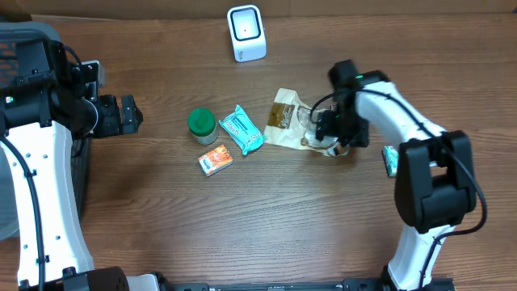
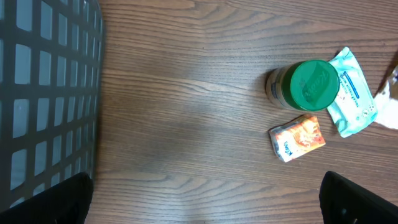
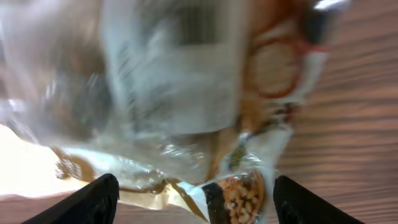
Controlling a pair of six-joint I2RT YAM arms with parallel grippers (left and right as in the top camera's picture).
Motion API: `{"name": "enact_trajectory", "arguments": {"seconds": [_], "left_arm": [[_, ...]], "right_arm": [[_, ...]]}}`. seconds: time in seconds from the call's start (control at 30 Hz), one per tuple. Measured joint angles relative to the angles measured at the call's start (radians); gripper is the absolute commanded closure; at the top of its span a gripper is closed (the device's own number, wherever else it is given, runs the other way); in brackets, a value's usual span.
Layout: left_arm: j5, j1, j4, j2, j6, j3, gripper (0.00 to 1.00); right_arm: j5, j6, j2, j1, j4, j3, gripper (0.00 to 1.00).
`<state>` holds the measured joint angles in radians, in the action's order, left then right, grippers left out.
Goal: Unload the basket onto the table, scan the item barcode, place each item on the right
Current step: 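Lower the Kleenex pack to the table right of the pile and release, then move the right gripper left over the clear snack bag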
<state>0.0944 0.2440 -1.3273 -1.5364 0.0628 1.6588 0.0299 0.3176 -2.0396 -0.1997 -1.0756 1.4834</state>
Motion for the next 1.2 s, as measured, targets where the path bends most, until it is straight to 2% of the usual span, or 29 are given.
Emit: {"name": "enact_trajectory", "arguments": {"seconds": [0.23, 0.4, 0.63, 0.87, 1.03, 1.2], "left_arm": [[0.000, 0.000, 0.000, 0.000, 0.000, 0.000, 0.00], [0.000, 0.000, 0.000, 0.000, 0.000, 0.000, 0.00], [0.000, 0.000, 0.000, 0.000, 0.000, 0.000, 0.00], [0.000, 0.000, 0.000, 0.000, 0.000, 0.000, 0.00], [0.000, 0.000, 0.000, 0.000, 0.000, 0.000, 0.00], [0.000, 0.000, 0.000, 0.000, 0.000, 0.000, 0.00]], "right_arm": [[0.109, 0.000, 0.000, 0.081, -0.019, 0.201, 0.20], [0.225, -0.001, 0.000, 0.045, 0.176, 0.263, 0.20], [0.237, 0.000, -0.082, -0.044, 0.350, 0.264, 0.19], [0.236, -0.001, -0.207, -0.082, 0.346, 0.263, 0.19], [0.254, -0.029, -0.211, -0.109, 0.337, 0.263, 0.20], [0.286, -0.114, -0.211, -0.175, 0.253, 0.263, 0.20]]}}
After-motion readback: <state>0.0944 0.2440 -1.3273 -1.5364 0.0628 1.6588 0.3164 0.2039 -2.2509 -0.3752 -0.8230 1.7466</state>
